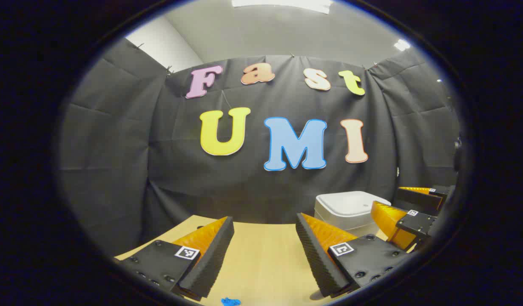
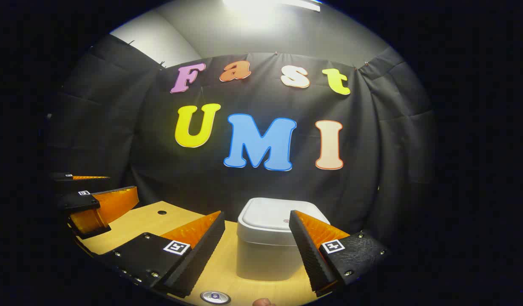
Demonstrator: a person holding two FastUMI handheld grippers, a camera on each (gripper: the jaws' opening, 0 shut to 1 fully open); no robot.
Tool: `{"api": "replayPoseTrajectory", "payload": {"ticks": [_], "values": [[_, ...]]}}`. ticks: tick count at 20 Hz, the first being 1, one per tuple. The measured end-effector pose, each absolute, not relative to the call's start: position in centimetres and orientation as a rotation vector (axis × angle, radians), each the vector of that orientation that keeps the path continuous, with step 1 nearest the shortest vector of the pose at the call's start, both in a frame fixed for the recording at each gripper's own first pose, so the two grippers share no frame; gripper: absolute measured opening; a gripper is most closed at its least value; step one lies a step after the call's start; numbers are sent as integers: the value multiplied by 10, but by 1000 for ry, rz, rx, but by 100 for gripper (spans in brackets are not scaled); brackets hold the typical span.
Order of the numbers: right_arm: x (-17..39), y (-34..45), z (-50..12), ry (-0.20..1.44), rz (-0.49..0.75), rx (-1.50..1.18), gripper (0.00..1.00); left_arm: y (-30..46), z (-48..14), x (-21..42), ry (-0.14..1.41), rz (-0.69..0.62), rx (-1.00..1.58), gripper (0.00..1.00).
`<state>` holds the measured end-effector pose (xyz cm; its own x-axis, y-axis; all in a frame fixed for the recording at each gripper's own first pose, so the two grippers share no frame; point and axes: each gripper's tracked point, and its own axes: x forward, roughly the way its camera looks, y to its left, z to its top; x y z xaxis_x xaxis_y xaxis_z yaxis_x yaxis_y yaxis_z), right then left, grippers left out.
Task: Press the lid of the desktop garbage bin to open it, pick up the crumpled paper on the desktop and throw it into the bin, then pick up the pop can on the desktop and drop it into the bin, and finally close the garbage bin lid.
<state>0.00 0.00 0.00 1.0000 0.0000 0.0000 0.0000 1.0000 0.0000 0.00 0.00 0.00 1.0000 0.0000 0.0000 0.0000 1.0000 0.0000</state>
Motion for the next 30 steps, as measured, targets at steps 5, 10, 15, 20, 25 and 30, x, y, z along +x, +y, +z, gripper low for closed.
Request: {"api": "replayPoseTrajectory", "payload": {"ticks": [5,10,15,20,25,30], "values": [[-3,17,12,-55,56,-36,96,30,7,-13,-22,99,-18,96],[-9,8,9,-63,49,-71,96,34,15,-17,-47,134,-25,96],[-13,-2,9,-55,30,-67,100,19,16,-14,-52,110,-10,95],[-16,-10,8,-49,16,-65,96,9,17,-6,-59,82,11,95],[-15,-19,10,-24,-7,-40,96,2,18,4,-63,41,28,95],[3,-51,13,12,-80,16,96,-2,20,10,-68,7,43,95]]}}
